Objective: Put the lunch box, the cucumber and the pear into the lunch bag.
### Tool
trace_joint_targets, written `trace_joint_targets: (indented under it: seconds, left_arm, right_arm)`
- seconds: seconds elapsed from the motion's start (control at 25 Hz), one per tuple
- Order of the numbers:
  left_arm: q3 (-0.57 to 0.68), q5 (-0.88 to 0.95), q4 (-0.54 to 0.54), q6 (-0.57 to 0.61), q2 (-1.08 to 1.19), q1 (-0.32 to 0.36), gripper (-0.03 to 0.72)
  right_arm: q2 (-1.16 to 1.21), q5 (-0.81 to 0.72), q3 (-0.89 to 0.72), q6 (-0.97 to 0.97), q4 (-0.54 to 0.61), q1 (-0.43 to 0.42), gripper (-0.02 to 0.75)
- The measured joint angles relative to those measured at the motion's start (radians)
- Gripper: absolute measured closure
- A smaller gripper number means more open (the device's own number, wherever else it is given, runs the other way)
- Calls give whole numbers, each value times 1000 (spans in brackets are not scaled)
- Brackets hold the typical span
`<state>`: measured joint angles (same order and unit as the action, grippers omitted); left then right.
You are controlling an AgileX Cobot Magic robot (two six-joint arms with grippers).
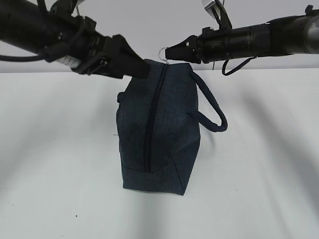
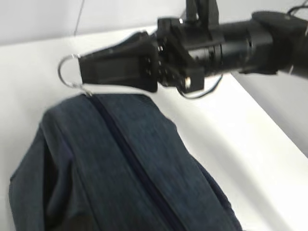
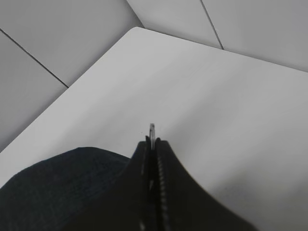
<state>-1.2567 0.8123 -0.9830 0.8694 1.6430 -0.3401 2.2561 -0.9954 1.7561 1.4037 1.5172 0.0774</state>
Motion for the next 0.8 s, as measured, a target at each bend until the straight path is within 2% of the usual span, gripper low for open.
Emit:
trace_joint_targets:
  seconds: [0.6, 0.64, 0.72, 0.8]
  left_arm:
    - [-297, -75, -3, -46, 333, 0, 165]
    - [-305, -76, -3, -49, 351, 0, 186]
    - [-307, -72, -3, -54, 368, 0, 278]
    - [-307, -59, -3, -56, 370, 0, 454]
  right_arm:
    - [0, -15, 0, 0, 0, 0, 732]
    - [0, -15, 0, 0, 0, 0, 732]
    - [0, -15, 0, 0, -2, 0, 732]
    - [0, -17, 0, 0, -2, 0, 732]
